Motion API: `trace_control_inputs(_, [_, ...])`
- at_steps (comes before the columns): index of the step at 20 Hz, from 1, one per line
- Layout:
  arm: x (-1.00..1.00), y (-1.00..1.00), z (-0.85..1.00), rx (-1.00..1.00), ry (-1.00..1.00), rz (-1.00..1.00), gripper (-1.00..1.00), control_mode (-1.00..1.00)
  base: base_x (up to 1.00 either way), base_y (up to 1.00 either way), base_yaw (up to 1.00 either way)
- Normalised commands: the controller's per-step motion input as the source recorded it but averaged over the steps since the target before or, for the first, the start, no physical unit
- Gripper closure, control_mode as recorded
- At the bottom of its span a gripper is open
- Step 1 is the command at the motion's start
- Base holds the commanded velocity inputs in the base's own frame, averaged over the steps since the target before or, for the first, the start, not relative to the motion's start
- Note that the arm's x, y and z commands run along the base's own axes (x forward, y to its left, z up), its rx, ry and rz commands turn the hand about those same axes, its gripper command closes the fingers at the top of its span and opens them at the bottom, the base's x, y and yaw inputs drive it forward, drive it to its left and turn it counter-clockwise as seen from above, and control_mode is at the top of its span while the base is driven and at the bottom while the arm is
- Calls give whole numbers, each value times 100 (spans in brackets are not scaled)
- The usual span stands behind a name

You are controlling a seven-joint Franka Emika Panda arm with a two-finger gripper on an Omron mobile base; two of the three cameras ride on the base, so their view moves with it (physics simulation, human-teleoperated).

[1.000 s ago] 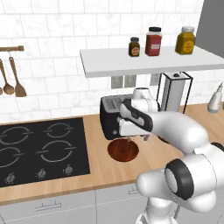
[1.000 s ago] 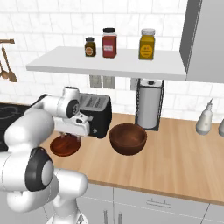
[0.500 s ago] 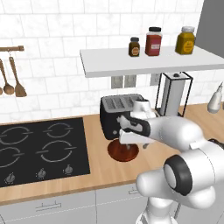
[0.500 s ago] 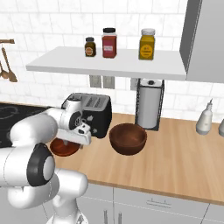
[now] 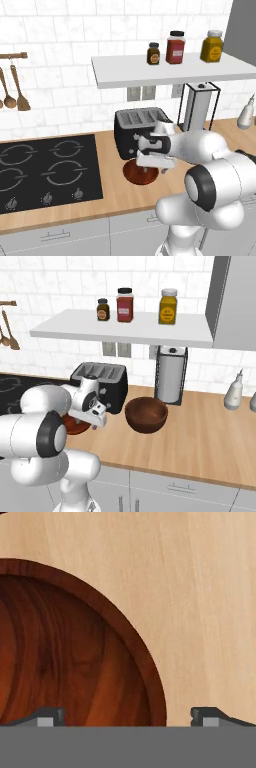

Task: Pick up the bowls on the counter and stack them on top of one another in the open cabinet. Place the smaller bowl on top of the larger bowl.

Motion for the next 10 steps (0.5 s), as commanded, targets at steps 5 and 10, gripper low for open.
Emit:
trace_control_inputs(5, [2, 0, -32, 5, -9, -3, -100, -100, 0, 0, 0])
trace_control_inputs(10, [14, 7, -31, 1, -7, -2, -100, -100, 0, 0, 0])
